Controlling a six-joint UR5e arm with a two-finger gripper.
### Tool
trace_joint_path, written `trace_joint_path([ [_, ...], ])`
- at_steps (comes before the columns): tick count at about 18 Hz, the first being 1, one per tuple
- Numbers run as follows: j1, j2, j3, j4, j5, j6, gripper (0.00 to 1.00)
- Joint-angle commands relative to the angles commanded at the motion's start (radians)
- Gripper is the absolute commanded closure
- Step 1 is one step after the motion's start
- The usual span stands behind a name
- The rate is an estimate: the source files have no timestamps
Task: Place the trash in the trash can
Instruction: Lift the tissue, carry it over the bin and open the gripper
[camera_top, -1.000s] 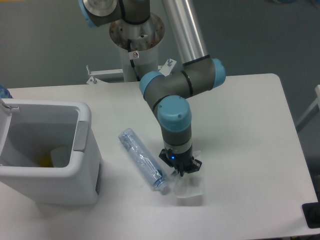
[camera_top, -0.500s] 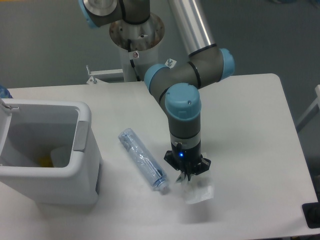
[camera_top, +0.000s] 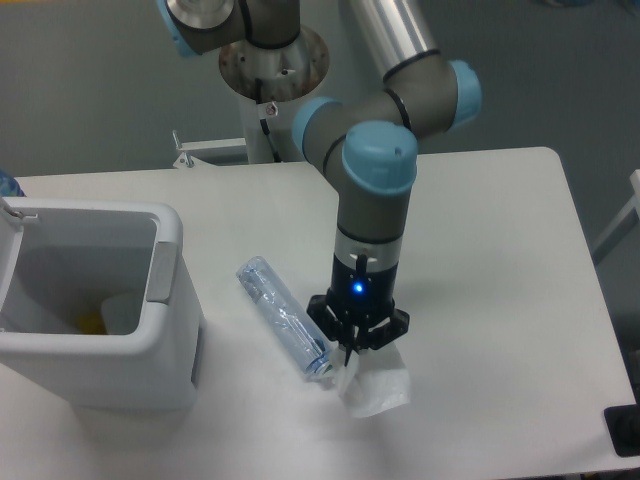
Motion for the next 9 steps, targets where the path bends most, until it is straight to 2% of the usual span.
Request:
trace_joint_path([
  [9,-0.020,0.112,0.008,0.002,-0.183,-0.094,1.00],
])
